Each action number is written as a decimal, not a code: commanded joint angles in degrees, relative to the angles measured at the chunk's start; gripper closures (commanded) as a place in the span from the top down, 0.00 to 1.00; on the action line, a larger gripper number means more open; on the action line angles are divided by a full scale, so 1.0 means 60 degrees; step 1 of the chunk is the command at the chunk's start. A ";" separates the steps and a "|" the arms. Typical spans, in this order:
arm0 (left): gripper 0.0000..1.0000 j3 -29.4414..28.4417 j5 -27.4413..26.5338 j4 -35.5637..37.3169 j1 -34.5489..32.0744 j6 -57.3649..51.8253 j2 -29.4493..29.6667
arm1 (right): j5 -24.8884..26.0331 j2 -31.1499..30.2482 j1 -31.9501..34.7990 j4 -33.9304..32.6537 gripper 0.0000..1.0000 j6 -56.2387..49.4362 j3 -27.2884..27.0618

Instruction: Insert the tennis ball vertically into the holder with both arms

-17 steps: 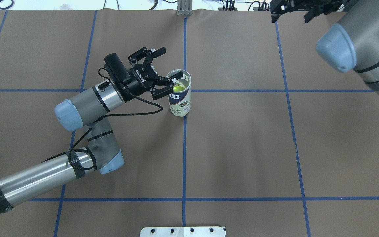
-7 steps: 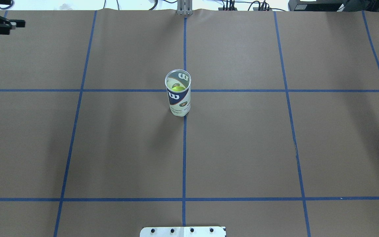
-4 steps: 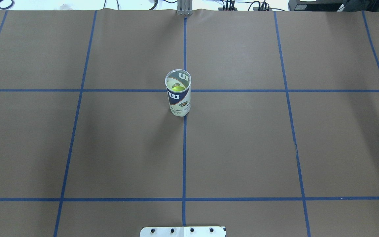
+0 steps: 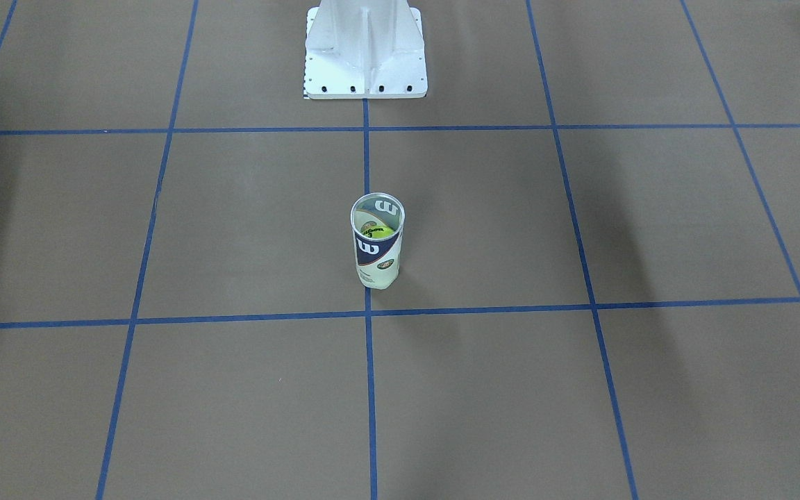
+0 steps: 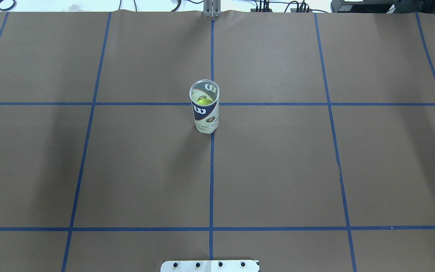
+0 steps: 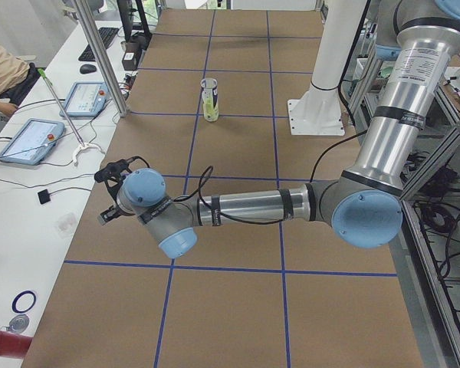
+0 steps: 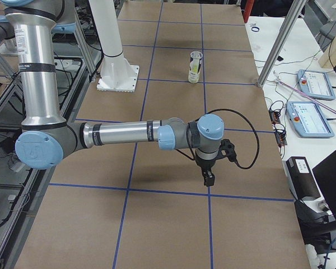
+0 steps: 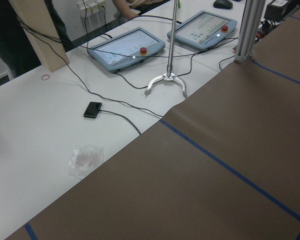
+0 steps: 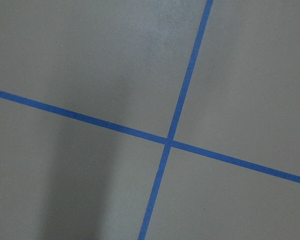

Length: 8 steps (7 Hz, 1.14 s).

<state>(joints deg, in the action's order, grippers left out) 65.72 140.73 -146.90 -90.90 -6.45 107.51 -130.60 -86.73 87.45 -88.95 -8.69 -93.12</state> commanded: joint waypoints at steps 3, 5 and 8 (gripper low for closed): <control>1.00 0.0149 -0.1973 0.3427 0.0267 -0.2620 -0.0076 | 0.0015 0.0025 0.0000 0.0001 0.99 0.0041 -0.0008; 1.00 0.0340 -0.2186 0.4208 0.0151 -0.3099 -0.0105 | 0.0015 0.0040 0.0000 0.0001 0.99 0.0042 -0.0008; 1.00 0.3201 -0.2156 1.0743 0.0049 -0.3027 -0.0206 | 0.0015 0.0011 0.0000 0.0001 0.99 0.0042 -0.0008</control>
<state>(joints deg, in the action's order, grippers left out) 77.00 128.05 -97.24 -90.30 -24.76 107.25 -130.52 -86.58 87.45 -88.94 -8.44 -93.17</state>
